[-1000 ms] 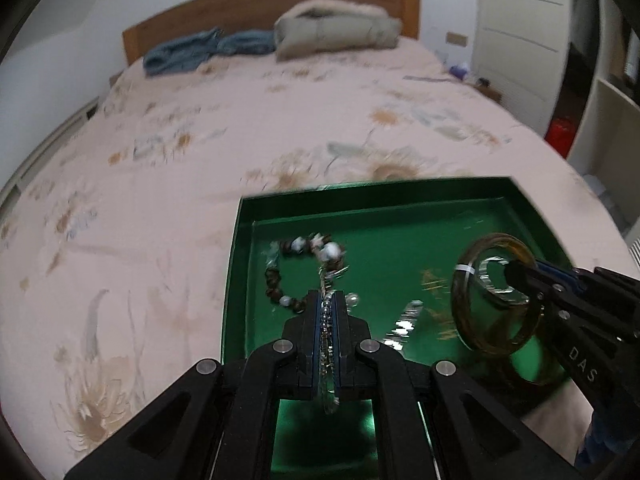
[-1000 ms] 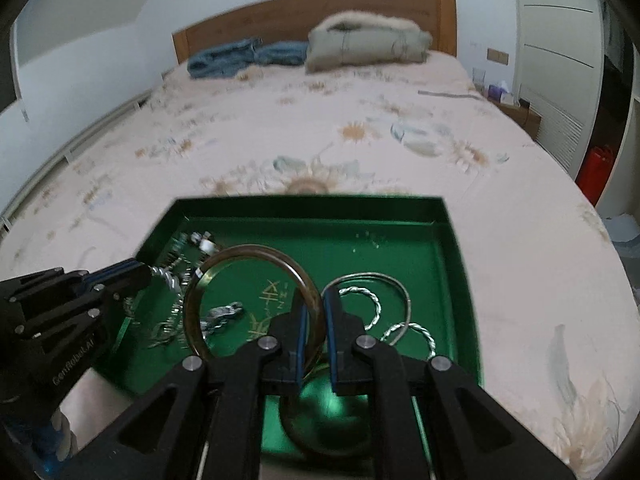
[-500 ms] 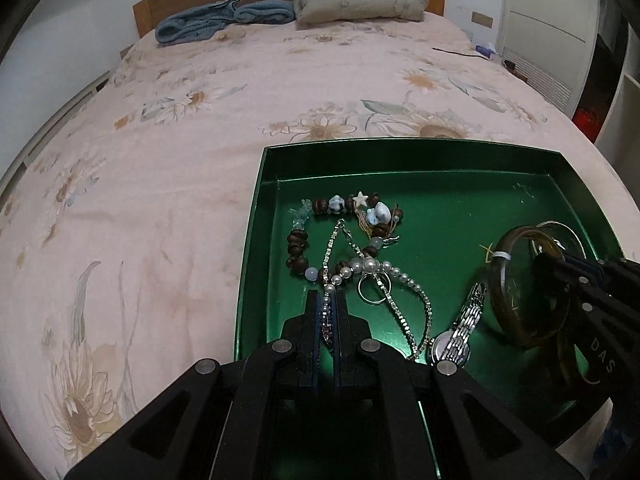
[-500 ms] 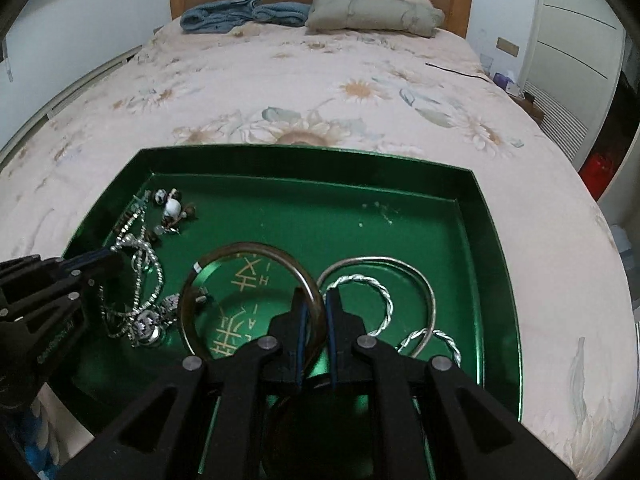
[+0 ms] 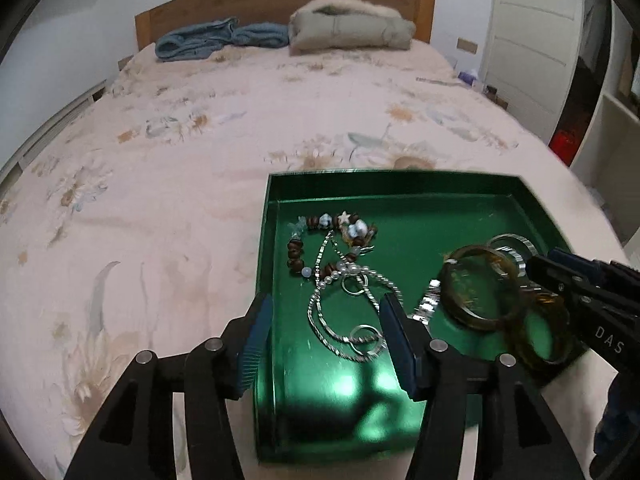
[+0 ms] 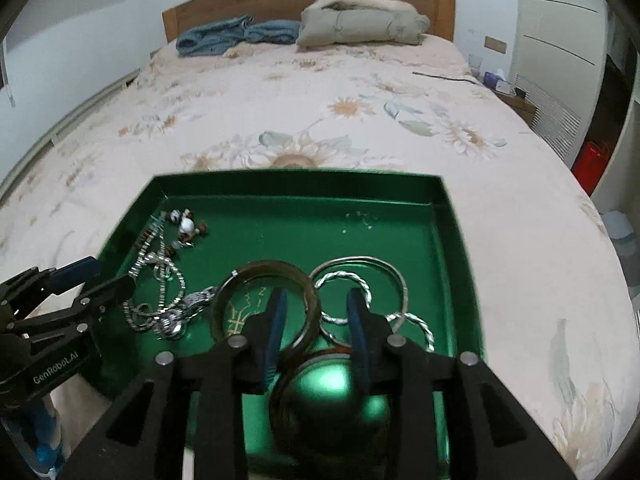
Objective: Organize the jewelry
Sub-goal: 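Open both tools to release the items and withdraw from the tray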
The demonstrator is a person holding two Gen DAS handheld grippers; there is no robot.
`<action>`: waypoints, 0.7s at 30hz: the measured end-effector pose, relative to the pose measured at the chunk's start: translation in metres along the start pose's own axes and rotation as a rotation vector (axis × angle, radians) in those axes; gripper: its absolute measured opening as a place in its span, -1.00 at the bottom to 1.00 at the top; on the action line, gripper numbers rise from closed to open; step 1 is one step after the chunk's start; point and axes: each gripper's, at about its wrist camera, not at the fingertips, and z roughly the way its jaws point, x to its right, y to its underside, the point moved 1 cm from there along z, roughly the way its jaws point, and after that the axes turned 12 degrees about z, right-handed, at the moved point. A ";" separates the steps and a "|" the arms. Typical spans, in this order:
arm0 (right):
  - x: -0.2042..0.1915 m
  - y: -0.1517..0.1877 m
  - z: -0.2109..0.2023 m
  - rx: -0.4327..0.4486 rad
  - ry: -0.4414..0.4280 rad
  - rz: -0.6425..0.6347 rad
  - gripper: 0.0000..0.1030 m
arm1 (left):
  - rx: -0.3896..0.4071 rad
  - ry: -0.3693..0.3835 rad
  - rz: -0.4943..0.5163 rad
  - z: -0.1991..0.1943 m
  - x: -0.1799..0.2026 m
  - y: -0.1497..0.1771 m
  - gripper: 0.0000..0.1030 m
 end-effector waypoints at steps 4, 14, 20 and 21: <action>0.007 0.005 -0.033 0.039 -0.008 0.024 -0.42 | 0.052 -0.011 -0.016 -0.036 -0.001 0.007 0.17; 0.027 0.046 -0.132 0.124 -0.039 0.067 -0.31 | 0.168 -0.069 -0.052 -0.132 0.008 0.052 0.41; 0.025 0.086 -0.184 0.144 -0.074 0.054 -0.28 | 0.169 -0.117 -0.017 -0.183 0.032 0.092 0.52; 0.024 0.094 -0.193 0.147 -0.078 0.048 -0.27 | 0.173 -0.123 -0.010 -0.191 0.035 0.098 0.53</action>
